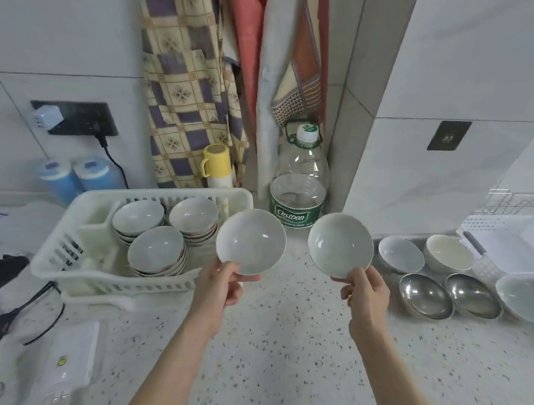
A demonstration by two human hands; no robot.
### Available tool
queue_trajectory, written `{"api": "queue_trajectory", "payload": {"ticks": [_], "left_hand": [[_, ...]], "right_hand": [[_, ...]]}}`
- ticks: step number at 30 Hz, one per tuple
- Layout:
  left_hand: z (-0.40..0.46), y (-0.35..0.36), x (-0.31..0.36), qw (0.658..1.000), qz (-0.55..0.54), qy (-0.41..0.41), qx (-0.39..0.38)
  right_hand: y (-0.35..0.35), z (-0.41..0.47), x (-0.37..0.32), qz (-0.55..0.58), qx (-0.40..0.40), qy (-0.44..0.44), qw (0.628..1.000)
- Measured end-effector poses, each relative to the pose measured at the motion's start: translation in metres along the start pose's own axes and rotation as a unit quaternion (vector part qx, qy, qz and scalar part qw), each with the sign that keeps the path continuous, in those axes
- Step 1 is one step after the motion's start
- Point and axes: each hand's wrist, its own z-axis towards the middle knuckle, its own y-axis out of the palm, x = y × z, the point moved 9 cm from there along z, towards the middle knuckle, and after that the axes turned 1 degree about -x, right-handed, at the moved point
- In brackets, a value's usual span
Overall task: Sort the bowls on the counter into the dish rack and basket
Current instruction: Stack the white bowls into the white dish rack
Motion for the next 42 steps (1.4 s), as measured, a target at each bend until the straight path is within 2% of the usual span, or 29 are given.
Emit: {"api": "queue_trajectory", "payload": {"ticks": [5, 10, 16, 21, 28, 35, 42], "left_hand": [[0.004, -0.082, 0.030, 0.998, 0.005, 0.042, 0.056], [0.014, -0.152, 0.047, 0.992, 0.009, 0.047, 0.116], [0.024, -0.205, 0.053, 0.983, 0.034, 0.045, 0.173], [0.026, -0.240, 0.053, 0.972, 0.029, 0.056, 0.226], [0.033, -0.254, 0.057, 0.966, 0.053, 0.073, 0.243], [0.046, -0.259, 0.050, 0.967, 0.070, 0.065, 0.236], [0.056, -0.254, 0.049, 0.970, 0.083, 0.062, 0.220]], "right_hand": [[0.077, -0.019, -0.010, -0.052, -0.082, -0.044, 0.994], [0.138, -0.031, -0.013, -0.085, -0.115, -0.048, 0.988], [0.190, -0.030, -0.013, -0.191, -0.141, -0.067, 0.969], [0.215, -0.018, -0.010, -0.369, -0.141, -0.081, 0.915], [0.243, -0.013, -0.006, -0.550, -0.147, -0.096, 0.816], [0.256, -0.008, 0.013, -0.620, -0.147, -0.087, 0.766], [0.271, -0.004, 0.034, -0.647, -0.183, -0.089, 0.735]]}}
